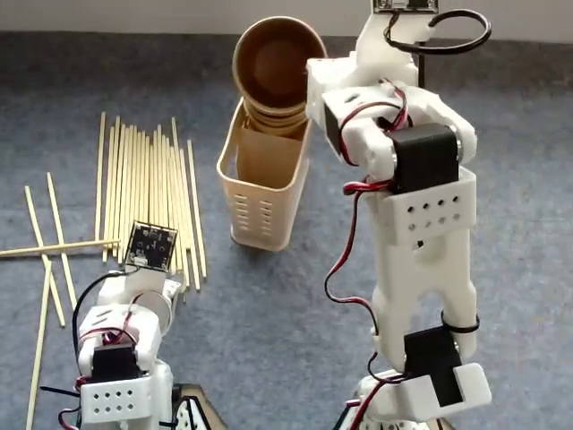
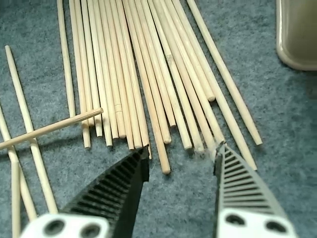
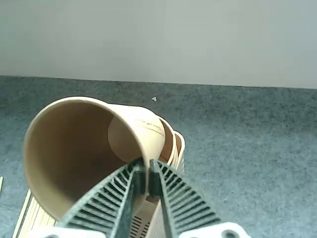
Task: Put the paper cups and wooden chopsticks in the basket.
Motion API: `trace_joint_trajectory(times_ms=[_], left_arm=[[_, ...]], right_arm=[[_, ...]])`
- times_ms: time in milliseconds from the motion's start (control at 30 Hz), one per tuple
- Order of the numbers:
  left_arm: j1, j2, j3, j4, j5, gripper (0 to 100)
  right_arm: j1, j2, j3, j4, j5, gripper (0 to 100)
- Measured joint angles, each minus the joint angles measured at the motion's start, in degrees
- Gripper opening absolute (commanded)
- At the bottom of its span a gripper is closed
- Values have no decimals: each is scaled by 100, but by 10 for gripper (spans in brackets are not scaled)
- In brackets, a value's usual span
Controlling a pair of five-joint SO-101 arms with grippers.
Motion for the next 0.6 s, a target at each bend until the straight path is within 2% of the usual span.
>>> trace_joint_trajectory(times_ms=[200,500,600], left_arm=[[-18,0,0,0,0,221],[-9,0,0,0,0,221],[-18,0,0,0,0,221]], right_arm=[[0,123,-9,0,0,5],[35,1442,-492,-26,-18,12],[44,1855,-985,-88,264,79]])
